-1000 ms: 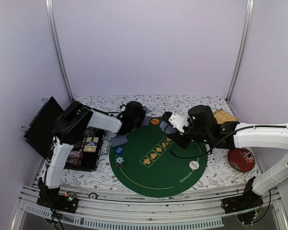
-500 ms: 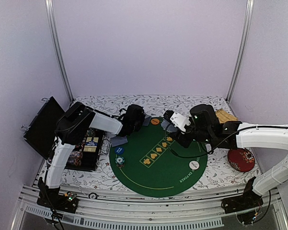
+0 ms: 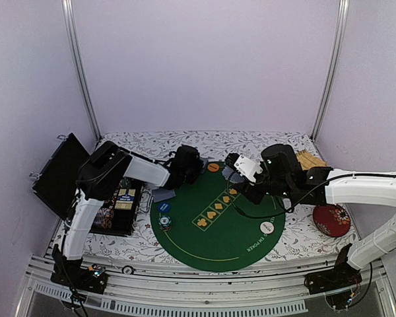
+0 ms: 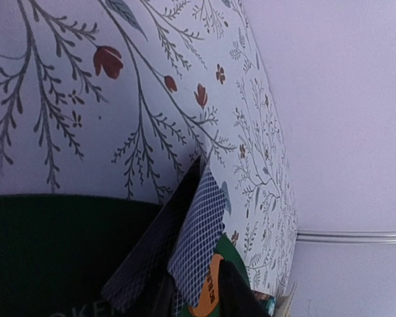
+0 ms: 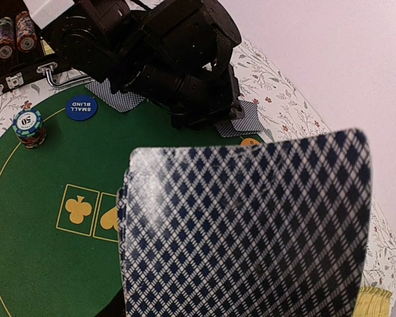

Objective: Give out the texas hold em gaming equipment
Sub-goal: Distribute the poker card in the big blind area, then pick up the poker card from the face-down deck piles.

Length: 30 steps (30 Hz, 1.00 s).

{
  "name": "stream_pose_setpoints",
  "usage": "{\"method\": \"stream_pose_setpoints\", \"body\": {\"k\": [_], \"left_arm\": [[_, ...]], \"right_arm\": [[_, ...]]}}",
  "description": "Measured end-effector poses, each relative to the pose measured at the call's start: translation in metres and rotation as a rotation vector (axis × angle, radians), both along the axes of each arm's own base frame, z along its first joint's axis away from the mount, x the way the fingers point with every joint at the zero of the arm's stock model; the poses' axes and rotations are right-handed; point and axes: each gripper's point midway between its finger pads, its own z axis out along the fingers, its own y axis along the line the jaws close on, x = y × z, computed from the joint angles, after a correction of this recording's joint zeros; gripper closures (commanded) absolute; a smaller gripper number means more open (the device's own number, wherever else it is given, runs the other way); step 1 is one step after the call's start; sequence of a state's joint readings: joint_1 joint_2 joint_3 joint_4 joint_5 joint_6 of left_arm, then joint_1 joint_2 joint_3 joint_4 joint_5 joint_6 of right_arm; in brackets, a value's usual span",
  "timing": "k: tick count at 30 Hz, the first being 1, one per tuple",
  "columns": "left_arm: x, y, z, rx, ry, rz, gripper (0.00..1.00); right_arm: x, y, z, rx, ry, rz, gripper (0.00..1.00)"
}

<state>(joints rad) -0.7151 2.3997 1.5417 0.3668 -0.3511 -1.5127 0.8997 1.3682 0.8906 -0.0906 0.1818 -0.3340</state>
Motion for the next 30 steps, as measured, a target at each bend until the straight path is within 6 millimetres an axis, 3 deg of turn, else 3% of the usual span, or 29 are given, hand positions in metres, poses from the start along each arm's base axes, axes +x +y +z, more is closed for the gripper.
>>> {"method": "stream_pose_setpoints", "body": {"k": [10,18,21,25,30], "left_arm": [[-0.013,-0.009,-0.008,-0.013,0.025,-0.046,0.7],[-0.039,0.012,0.003,0.005,0.044,-0.06,0.64],[-0.053,0.024,0.03,0.01,-0.006,-0.086,0.6],[-0.07,0.036,0.093,-0.021,-0.166,-0.182,0.55],[-0.089,0.047,0.168,0.048,-0.42,-0.385,0.33]], "right_arm": [[-0.001,-0.001,-0.001,-0.006,0.004,0.0,0.54],[-0.002,-0.002,-0.002,-0.017,0.006,0.005,0.54],[-0.003,-0.002,-0.002,-0.02,0.004,0.011,0.54],[-0.005,-0.001,-0.003,-0.025,0.005,0.03,0.54],[-0.007,0.003,0.0,-0.03,0.001,0.059,0.54]]}}
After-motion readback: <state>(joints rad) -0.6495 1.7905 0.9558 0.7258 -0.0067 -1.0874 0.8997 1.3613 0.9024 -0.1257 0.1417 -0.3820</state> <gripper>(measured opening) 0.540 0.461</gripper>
